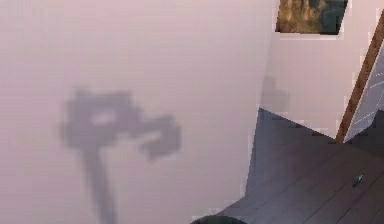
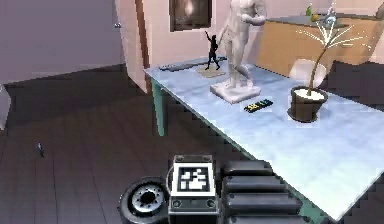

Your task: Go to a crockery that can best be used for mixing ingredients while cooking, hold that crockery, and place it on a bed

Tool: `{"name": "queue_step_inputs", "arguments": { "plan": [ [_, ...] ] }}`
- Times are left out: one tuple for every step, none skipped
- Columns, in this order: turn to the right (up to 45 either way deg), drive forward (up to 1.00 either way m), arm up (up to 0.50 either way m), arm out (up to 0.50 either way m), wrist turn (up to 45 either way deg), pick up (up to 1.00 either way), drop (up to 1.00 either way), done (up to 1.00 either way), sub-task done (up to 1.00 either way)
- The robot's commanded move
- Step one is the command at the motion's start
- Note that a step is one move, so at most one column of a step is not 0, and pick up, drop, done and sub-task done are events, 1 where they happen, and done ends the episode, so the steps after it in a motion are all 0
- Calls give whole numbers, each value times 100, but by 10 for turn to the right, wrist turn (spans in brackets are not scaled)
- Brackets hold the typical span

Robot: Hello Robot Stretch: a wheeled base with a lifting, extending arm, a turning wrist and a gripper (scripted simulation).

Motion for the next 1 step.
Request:
{"name": "queue_step_inputs", "arguments": {
  "plan": [
    [450, 0, 0, 0, 0, 0, 0, 0, 0]
  ]
}}
